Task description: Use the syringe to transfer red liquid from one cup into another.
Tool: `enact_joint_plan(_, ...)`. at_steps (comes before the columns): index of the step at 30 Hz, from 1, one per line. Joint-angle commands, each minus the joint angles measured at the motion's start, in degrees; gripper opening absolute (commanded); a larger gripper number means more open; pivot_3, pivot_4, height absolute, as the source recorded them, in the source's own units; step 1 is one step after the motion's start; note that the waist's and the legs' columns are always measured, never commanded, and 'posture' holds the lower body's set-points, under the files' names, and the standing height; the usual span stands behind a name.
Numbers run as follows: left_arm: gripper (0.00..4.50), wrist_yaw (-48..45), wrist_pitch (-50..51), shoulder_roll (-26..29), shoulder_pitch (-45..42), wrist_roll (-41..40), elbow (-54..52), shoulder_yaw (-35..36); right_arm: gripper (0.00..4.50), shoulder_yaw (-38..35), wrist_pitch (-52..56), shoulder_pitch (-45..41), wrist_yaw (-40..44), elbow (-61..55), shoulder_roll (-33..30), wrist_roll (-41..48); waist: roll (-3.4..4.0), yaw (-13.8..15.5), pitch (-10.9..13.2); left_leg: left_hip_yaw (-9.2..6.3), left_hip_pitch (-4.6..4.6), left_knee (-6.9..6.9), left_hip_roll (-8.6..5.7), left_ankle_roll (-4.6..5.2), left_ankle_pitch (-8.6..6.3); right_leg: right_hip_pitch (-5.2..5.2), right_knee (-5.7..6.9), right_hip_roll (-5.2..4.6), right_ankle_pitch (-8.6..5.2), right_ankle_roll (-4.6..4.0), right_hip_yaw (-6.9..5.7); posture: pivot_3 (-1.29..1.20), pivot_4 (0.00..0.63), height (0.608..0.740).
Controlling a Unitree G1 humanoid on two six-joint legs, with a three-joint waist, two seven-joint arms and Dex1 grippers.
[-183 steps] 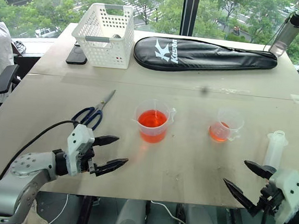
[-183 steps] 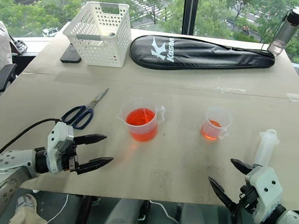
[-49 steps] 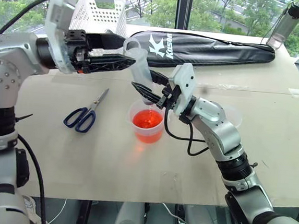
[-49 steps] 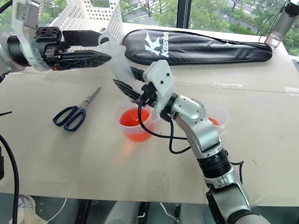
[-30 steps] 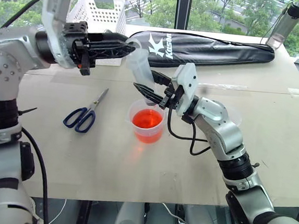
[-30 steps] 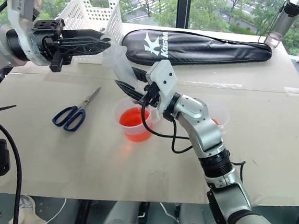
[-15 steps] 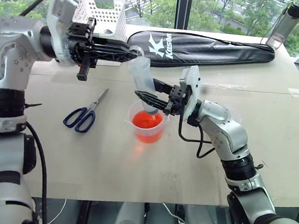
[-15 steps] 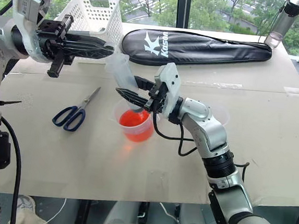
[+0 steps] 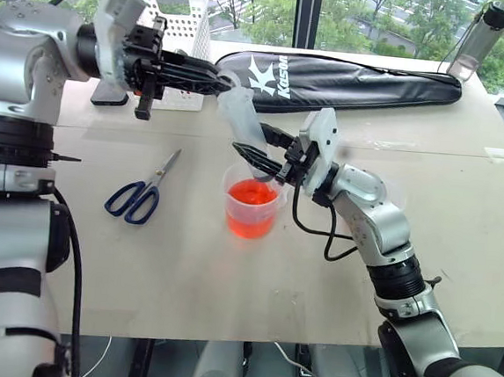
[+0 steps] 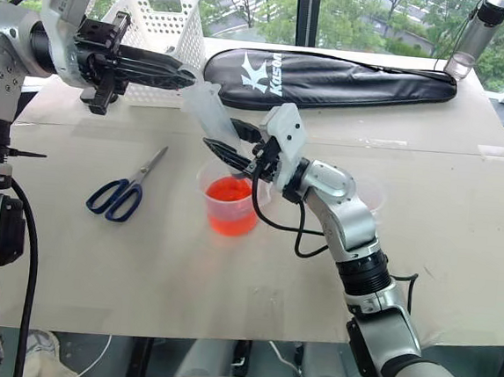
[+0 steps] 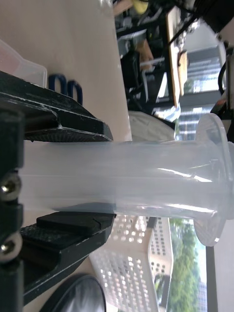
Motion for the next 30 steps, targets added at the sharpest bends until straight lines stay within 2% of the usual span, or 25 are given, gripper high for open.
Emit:
enact_joint_plan(1,0.0,12.7,7.64,1.08,3.16,1.18,-7.42,5.49,1.5,1.89,-2.98,0.35,-0.45,-5.65,2.53,0.02,-0.01,-0.02,0.0,-0.01,0.0,0.0,0.01,0.0,0.0,0.0,0.01,-0.08,0.0,0.0,0.02,0.0,0.15,0.724)
enact_joint_plan(5,0.0,17.81,14.86,1.02,6.52,-1.48,-16.14,8.8,1.5,1.29,-1.76,0.66,0.11,-6.49,3.15,1.28,-0.01,0.03,0.0,-0.03,-0.02,0.03,0.02,0.0,0.0,0.0,0.04,-0.15,0.0,0.0,0.11,0.0,0.15,0.724)
enact_joint_plan(10,0.0,19.57,18.6,0.82,5.66,-4.8,-19.16,11.51,1.5,0.94,0.47,0.54,2.45,-7.72,3.01,4.79,-0.01,0.16,-0.01,-0.06,0.01,0.05,0.01,0.0,0.0,0.03,0.07,-0.04,0.0,0.0,0.07,0.0,0.15,0.724)
enact_joint_plan(30,0.0,19.39,16.47,0.21,4.71,-5.64,-19.47,11.48,1.49,2.98,7.24,-0.43,8.52,-9.99,-1.3,9.7,-0.02,0.12,-0.02,-0.04,0.04,0.06,-0.01,-0.01,0.0,0.05,0.1,0.01,0.0,0.0,-0.01,0.0,0.15,0.724)
